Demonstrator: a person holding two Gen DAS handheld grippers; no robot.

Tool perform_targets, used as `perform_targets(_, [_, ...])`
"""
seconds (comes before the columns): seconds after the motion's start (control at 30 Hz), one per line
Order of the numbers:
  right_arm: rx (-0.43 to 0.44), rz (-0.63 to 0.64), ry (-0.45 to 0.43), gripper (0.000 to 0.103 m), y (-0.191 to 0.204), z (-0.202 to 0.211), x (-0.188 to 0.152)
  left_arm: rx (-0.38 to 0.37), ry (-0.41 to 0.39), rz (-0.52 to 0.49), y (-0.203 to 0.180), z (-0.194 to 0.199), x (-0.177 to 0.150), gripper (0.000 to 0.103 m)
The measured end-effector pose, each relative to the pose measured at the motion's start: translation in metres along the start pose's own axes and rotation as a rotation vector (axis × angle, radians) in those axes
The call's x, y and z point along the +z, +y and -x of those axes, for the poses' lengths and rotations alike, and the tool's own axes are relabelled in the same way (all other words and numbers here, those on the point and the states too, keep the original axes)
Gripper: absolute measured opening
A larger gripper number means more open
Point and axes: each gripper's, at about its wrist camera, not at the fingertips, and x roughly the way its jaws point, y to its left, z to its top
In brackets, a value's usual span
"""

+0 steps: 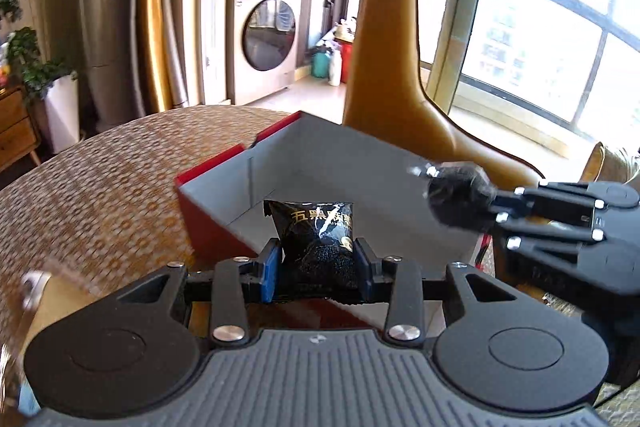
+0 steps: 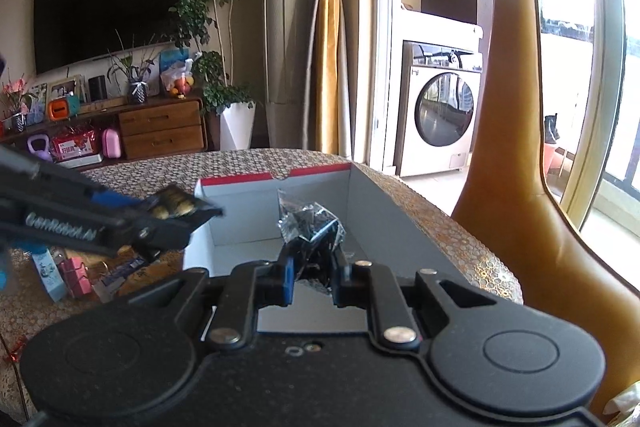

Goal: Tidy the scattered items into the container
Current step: 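Lift both held items and carry them over the open red box, then open left tool to drop snack packet while right tool releases plastic bag into box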

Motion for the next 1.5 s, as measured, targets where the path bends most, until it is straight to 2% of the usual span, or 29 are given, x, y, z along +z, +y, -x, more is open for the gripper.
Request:
perform_targets(0.3, [-0.020,-0.009,0.056,0.103,-0.008,-0.025,-0.002,-0.046,0.059,-0.016,-0.010,-0.049,0.019,0.037])
perform_targets(0.47, [-0.016,-0.022,0.108,0.103,-0.012,-0.042,-0.002,-0.041,0.101,-0.036,-0.015,-0.072,0.021,0.037])
perform_targets(0.77, [-0.012,-0.035,0.264,0.103,-0.018,-0.069,-0.003,-0.027,0.224,-0.103,-0.019,-0.118,0.019,0.037])
perform_targets(1.03, [-0.015,-0.022,0.365,0.103,-0.020,-0.088,-0.007,-0.006,0.293,-0.150,-0.020,-0.137,0.019,0.037])
perform_targets(1.17, [-0.003,-0.027,0.397,0.103,-0.023,-0.093,-0.007,-0.006,0.360,-0.164,-0.022,-0.146,0.018,0.037])
perform_targets(1.37, [-0.001,-0.007,0.423,0.103,-0.020,-0.099,-0.006,-0.004,0.444,-0.171,-0.021,-0.156,0.015,0.037])
perform_targets(1.5, [-0.001,0.004,0.422,0.103,-0.019,-0.099,-0.005,-0.009,0.448,-0.184,-0.023,-0.157,0.012,0.038])
